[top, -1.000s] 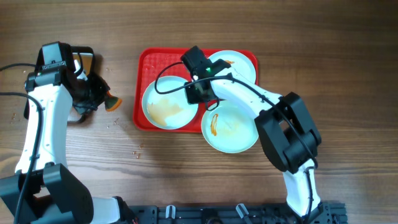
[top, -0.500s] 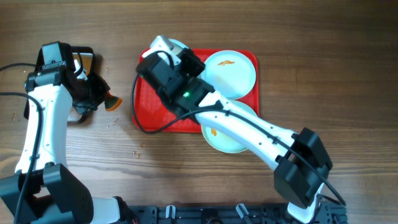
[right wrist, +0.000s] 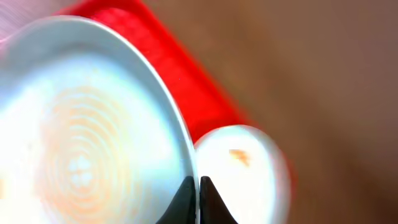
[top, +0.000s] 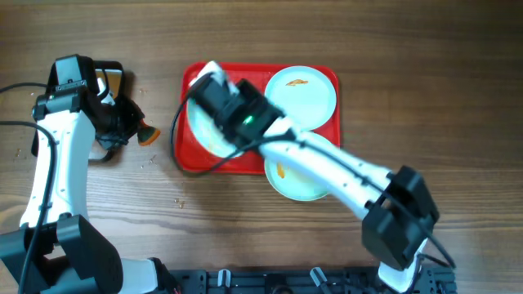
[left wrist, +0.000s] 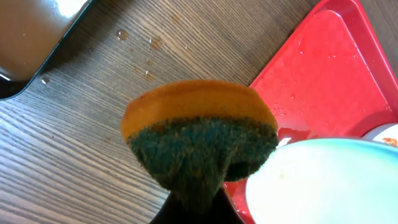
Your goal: Clean dirty plates on tray and stack at the side
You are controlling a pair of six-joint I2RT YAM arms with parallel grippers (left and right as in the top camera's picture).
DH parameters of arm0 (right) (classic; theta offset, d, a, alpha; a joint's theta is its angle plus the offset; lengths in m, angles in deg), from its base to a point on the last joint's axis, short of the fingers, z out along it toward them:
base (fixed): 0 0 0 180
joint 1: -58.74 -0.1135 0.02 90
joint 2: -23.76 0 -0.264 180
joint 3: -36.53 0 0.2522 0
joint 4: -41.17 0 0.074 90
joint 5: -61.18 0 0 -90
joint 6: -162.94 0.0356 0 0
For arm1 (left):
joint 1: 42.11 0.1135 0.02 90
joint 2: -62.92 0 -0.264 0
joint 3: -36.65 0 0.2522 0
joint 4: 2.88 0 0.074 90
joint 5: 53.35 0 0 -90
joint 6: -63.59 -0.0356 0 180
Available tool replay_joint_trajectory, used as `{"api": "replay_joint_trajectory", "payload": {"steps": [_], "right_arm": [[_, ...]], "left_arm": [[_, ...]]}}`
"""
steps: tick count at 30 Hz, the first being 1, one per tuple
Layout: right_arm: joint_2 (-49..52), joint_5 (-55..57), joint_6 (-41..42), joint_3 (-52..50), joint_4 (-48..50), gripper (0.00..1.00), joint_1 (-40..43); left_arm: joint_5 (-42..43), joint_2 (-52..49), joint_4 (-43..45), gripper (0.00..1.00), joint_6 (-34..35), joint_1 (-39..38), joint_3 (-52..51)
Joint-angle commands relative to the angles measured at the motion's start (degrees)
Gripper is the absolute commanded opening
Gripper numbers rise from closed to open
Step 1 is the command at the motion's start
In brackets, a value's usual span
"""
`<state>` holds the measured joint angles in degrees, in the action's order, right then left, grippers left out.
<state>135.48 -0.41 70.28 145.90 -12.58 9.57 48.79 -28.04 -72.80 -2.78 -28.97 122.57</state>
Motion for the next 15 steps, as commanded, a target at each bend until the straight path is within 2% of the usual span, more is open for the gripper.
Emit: {"api": "replay_joint_trajectory", "payload": {"steps": [1, 4, 10, 15], "right_arm": [[-1.5, -24.5, 17.7, -0.7, 0.1, 0.04, 7.9], [-1.3, -30.2, 19.6, -6.2, 3.8, 0.04, 12.2], [-1.2, -31.2, 24.1, -20.9, 17.6, 0.04, 12.5], [3.6, -31.4, 24.2, -22.4, 22.7, 0.04, 12.4]], "left_arm": [[3.1, 0.2, 0.1, 0.04, -0.9, -0.2, -0.2], [8.5, 0.2, 0.3, 0.04, -7.0, -1.1, -0.2], [8.6, 0.2, 4.9, 0.04, -7.0, -10.5, -0.2], [8.4, -3.3, 8.7, 0.04, -6.7, -16.9, -0.2]]}}
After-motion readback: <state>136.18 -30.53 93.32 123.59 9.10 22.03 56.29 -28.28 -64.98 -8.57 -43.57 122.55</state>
